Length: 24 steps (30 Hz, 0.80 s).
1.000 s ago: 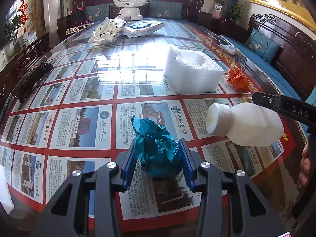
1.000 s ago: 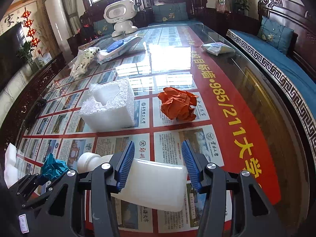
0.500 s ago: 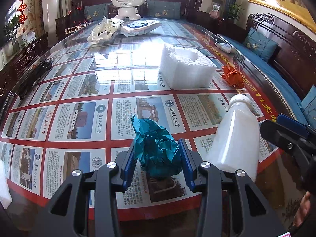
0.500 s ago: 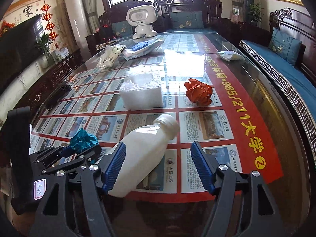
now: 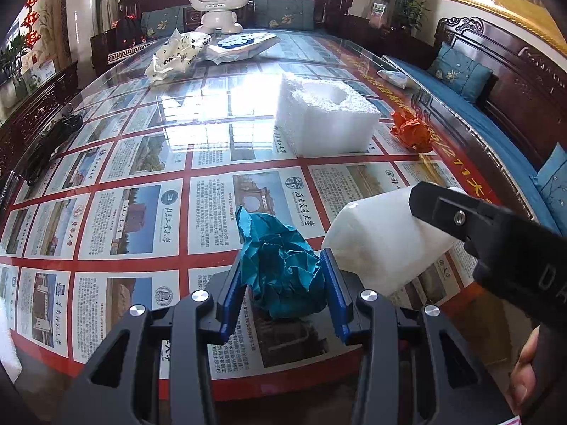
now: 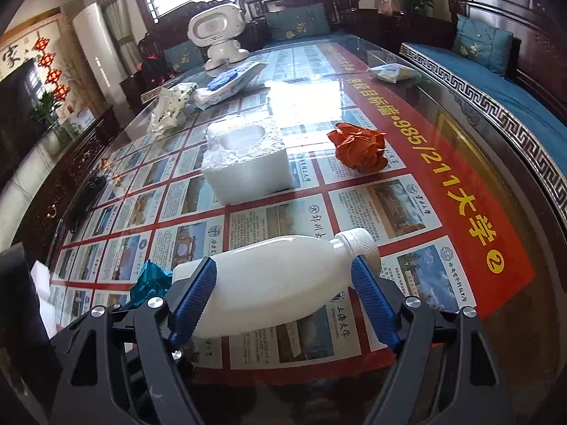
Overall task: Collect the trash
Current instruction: 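Close the right tool on the white plastic bottle and lift it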
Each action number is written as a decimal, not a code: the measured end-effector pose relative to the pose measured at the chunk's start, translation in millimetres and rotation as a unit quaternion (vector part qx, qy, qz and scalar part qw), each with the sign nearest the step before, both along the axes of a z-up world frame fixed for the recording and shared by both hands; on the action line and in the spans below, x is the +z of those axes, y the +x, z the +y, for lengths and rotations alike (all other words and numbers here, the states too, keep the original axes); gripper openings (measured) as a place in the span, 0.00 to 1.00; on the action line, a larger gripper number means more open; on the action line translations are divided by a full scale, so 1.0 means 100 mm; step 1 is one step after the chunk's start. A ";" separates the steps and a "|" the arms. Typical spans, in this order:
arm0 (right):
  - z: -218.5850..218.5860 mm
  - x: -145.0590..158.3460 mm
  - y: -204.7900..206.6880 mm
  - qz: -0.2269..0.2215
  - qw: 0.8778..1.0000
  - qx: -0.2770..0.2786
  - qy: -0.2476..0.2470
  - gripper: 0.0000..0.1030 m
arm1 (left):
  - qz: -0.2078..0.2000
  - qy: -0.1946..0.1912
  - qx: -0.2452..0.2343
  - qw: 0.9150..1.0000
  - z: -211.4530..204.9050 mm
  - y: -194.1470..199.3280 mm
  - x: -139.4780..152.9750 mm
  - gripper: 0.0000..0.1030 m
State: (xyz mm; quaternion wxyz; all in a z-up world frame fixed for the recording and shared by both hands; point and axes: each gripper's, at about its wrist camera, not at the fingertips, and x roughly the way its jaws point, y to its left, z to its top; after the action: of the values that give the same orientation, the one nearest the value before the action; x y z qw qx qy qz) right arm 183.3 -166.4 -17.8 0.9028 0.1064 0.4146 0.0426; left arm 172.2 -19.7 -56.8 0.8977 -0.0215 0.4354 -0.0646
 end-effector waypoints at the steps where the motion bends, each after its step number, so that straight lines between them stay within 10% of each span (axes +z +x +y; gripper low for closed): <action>1: 0.02 0.00 0.02 0.004 1.000 0.000 -0.006 0.75 | 0.000 -0.001 0.000 1.000 0.00 0.00 0.00 0.41; 14: 0.01 -0.04 0.08 0.015 0.999 -0.042 -0.030 0.81 | -0.001 -0.009 -0.006 1.000 0.04 -0.05 0.03 0.41; 24: 0.20 0.01 -0.08 -0.008 0.995 0.077 -0.066 0.81 | 0.003 -0.007 -0.010 1.000 0.13 -0.19 0.04 0.41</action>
State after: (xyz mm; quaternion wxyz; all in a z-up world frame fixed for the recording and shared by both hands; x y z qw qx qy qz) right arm 175.3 -146.3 -17.3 0.9050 0.0142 0.4165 0.0857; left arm 153.4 -6.3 -52.9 0.8957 -0.0235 0.4374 -0.0761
